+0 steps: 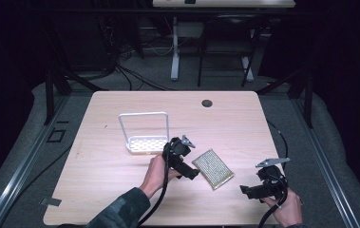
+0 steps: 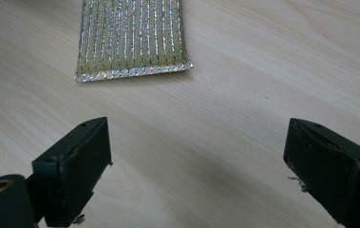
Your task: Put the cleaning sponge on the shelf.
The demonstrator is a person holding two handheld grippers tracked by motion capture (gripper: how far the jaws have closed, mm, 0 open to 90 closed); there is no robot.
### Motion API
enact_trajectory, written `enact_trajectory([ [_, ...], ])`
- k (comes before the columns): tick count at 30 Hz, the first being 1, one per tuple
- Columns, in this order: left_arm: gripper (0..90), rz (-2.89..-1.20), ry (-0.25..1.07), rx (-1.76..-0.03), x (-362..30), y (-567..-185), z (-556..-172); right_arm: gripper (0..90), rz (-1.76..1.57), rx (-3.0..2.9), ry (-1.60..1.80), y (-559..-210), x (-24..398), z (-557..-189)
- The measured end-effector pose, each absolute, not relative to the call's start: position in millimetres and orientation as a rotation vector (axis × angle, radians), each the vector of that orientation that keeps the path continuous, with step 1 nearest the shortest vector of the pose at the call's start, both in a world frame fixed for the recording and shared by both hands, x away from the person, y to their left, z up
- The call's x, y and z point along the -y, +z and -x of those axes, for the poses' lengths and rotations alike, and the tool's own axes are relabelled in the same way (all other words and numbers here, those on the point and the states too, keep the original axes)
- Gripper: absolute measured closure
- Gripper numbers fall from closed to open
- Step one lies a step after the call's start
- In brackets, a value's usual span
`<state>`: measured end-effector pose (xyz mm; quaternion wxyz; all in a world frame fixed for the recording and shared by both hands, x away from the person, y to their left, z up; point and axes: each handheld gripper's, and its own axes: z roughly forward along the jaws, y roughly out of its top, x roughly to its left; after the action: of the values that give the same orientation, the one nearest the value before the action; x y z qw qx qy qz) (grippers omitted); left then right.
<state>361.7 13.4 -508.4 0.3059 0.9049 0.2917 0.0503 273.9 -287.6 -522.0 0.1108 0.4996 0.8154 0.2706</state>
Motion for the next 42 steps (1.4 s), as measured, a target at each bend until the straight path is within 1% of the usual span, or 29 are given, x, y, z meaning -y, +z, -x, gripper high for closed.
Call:
enact_trajectory([
  [3, 0.4, -2.415, 0.112, -0.759, 4, -511, -369, 8.0, -1.467, -2.397, 0.799, -522, 288, -273],
  [10, 0.4, -2.446, 0.124, -0.735, 33, -516, -375, 8.0, -1.490, -2.386, 0.804, -522, 289, -274],
  [14, 0.4, -2.467, 0.106, -0.755, 51, -528, -380, 7.9, -1.491, -2.389, 0.804, -522, 290, -274],
  [16, 0.7, -2.489, 0.118, -0.747, 59, -532, -379, 7.9, -1.489, -2.387, 0.810, -522, 290, -273],
  [19, 5.5, -2.505, 0.130, -0.740, 66, -534, -377, 8.1, -1.491, -2.393, 0.805, -522, 290, -273],
  [20, 5.5, -2.513, 0.132, -0.735, 70, -536, -378, 8.4, -1.492, -2.396, 0.805, -522, 289, -273],
  [23, 12.6, -2.528, 0.140, -0.741, 78, -541, -379, 8.5, -1.490, -2.420, 0.800, -526, 289, -274],
  [25, 15.4, -2.532, 0.143, -0.745, 80, -544, -379, 8.6, -1.489, -2.415, 0.802, -525, 289, -274],
  [27, 20.7, -2.550, 0.154, -0.747, 82, -545, -378, 8.6, -1.499, -2.408, 0.807, -525, 290, -274],
  [28, 20.7, -2.559, 0.179, -0.752, 85, -548, -376, 8.6, -1.502, -2.412, 0.806, -525, 291, -274],
  [33, 23.3, -2.561, 0.197, -0.772, 86, -549, -374, 9.0, -1.508, -2.403, 0.814, -526, 291, -274],
  [35, 27.5, -2.563, 0.209, -0.783, 86, -549, -371, 9.0, -1.506, -2.403, 0.812, -526, 291, -274],
  [37, 28.7, -2.559, 0.213, -0.789, 87, -549, -370, 9.1, -1.505, -2.406, 0.811, -526, 291, -274],
  [39, 37.3, -2.553, 0.209, -0.801, 86, -549, -369, 9.8, -1.506, -2.414, 0.799, -526, 291, -274],
  [40, 37.3, -2.554, 0.214, -0.800, 87, -548, -368, 10.2, -1.506, -2.415, 0.808, -526, 291, -274],
  [42, 44.1, -2.552, 0.203, -0.805, 87, -547, -367, 10.4, -1.533, -2.422, 0.832, -527, 292, -275],
])
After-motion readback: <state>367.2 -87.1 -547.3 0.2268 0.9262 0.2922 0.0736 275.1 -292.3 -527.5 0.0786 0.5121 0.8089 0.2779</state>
